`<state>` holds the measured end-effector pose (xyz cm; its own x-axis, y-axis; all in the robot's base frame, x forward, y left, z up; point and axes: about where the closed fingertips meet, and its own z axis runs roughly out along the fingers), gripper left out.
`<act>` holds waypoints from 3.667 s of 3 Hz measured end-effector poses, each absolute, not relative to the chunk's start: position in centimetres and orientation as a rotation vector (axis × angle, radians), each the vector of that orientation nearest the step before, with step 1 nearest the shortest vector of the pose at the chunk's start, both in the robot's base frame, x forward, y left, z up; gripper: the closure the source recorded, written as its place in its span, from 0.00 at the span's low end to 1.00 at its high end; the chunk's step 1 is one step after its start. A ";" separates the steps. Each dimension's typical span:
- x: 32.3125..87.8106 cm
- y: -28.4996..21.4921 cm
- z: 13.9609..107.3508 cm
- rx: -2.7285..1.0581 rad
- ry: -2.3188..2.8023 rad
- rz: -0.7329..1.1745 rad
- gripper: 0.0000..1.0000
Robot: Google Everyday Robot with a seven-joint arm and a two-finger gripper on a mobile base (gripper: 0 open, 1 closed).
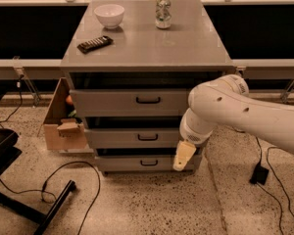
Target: Open bottom drawer
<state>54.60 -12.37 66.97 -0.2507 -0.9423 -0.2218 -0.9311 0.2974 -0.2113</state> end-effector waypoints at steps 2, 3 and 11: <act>54.7 -12.8 65.1 -1.740 2.317 -0.074 0.00; 55.0 -15.8 61.1 -1.813 2.375 -0.108 0.00; 64.0 -21.9 30.7 -2.002 2.280 -0.135 0.00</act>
Offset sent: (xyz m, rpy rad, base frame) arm 0.0039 -0.0091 -0.0319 -0.0975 0.0794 -0.0052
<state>63.98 -21.87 30.72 -0.1280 -0.9916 -0.0195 -0.9824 0.1294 -0.1348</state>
